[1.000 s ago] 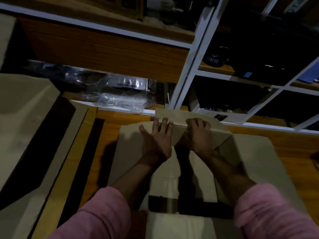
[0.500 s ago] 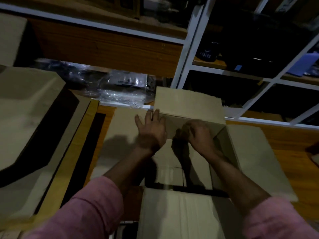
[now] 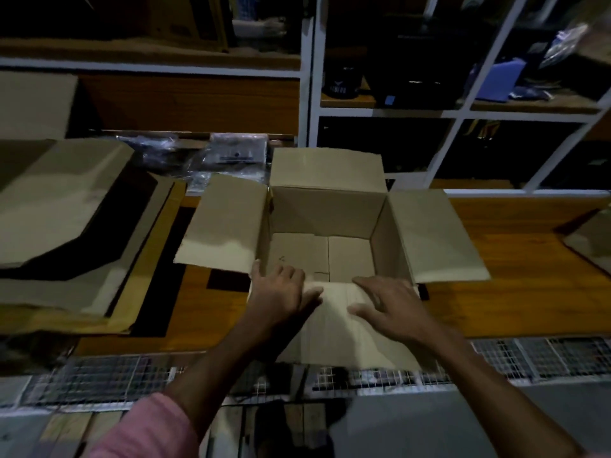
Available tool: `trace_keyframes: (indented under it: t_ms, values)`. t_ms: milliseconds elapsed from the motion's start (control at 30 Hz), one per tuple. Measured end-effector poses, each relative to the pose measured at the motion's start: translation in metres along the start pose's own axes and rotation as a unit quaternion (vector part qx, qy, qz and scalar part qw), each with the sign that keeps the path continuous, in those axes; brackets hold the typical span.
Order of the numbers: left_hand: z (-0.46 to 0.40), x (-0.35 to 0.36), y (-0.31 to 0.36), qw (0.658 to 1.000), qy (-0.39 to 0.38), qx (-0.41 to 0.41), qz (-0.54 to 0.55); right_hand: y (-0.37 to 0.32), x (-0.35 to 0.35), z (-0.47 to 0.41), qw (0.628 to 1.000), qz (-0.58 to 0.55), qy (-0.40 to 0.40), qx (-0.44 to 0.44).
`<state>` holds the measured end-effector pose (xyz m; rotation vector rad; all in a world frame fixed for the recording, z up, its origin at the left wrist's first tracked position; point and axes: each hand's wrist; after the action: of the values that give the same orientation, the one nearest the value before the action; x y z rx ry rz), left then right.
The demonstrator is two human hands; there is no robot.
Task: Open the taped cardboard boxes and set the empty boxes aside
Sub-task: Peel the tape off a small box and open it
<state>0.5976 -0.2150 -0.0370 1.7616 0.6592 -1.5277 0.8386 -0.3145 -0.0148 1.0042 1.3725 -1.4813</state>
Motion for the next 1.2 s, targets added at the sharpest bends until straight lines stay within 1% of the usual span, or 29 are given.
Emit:
trace_keyframes:
  t_ms: [33, 100, 200, 267, 333, 400, 433, 500, 600, 667, 700, 733, 833, 933, 1000, 1067, 1133, 1200]
  values:
    - [0.005, 0.000, 0.002, 1.000, -0.016, -0.008, -0.017, 0.000, 0.006, 0.006, 1.000, 0.017, -0.004, -0.004]
    - [0.012, 0.000, 0.010, 0.998, -0.034, -0.022, -0.052, -0.002, 0.018, 0.012, 1.000, 0.020, 0.020, 0.002]
    - [0.016, 0.007, 0.025, 0.998, -0.014, -0.038, -0.053, -0.013, 0.027, 0.010, 0.992, 0.091, 0.070, 0.049]
    - [0.021, 0.016, 0.029, 0.998, 0.024, -0.053, -0.033, -0.015, 0.030, 0.011, 0.986, 0.116, 0.095, 0.070]
    - [0.034, 0.028, 0.027, 0.994, 0.089, -0.067, -0.023, -0.012, 0.037, 0.024, 0.980, 0.123, 0.145, 0.063]
    - [0.049, 0.037, 0.024, 0.983, 0.149, -0.111, -0.012, -0.003, 0.045, 0.041, 0.967, 0.129, 0.203, 0.089]
    - [0.053, 0.038, 0.024, 0.978, 0.150, -0.143, 0.000, 0.001, 0.047, 0.047, 0.962, 0.121, 0.218, 0.112]
    - [0.055, 0.038, 0.024, 0.977, 0.127, -0.170, 0.029, 0.008, 0.052, 0.055, 0.960, 0.105, 0.212, 0.146]
    - [0.055, 0.040, 0.020, 0.981, 0.072, -0.154, 0.093, 0.011, 0.056, 0.061, 0.959, 0.104, 0.195, 0.180]
    - [0.054, 0.045, 0.013, 0.983, 0.032, -0.140, 0.115, 0.011, 0.057, 0.063, 0.959, 0.067, 0.177, 0.212]
    - [0.053, 0.046, 0.010, 0.985, 0.019, -0.128, 0.117, 0.013, 0.057, 0.064, 0.962, 0.035, 0.167, 0.214]
    - [0.053, 0.046, 0.006, 0.986, 0.011, -0.114, 0.118, 0.016, 0.057, 0.065, 0.967, -0.001, 0.163, 0.198]
    - [0.054, 0.045, -0.007, 0.987, 0.021, -0.066, 0.146, 0.029, 0.057, 0.064, 0.975, -0.111, 0.162, 0.101]
    - [0.055, 0.042, -0.014, 0.984, 0.047, -0.036, 0.168, 0.035, 0.054, 0.053, 0.977, -0.135, 0.156, 0.051]
    - [0.048, 0.040, -0.012, 0.985, 0.051, -0.040, 0.163, 0.036, 0.050, 0.042, 0.976, -0.137, 0.164, 0.044]
    - [0.038, 0.038, -0.011, 0.986, 0.056, -0.038, 0.150, 0.036, 0.042, 0.031, 0.973, -0.137, 0.178, 0.054]
    - [0.030, 0.029, -0.012, 0.985, 0.056, -0.037, 0.158, 0.034, 0.028, 0.022, 0.970, -0.133, 0.191, 0.068]
    - [0.021, 0.015, -0.012, 0.983, 0.054, -0.039, 0.169, 0.032, 0.013, 0.015, 0.969, -0.124, 0.202, 0.062]
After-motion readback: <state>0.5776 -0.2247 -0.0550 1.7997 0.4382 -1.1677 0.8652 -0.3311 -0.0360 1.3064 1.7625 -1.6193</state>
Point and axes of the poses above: each hand's wrist, its own z-axis away from the middle knuckle, its own x-axis out of the palm, y = z × x, and after that the axes turned 4 degrees about z, right-handed
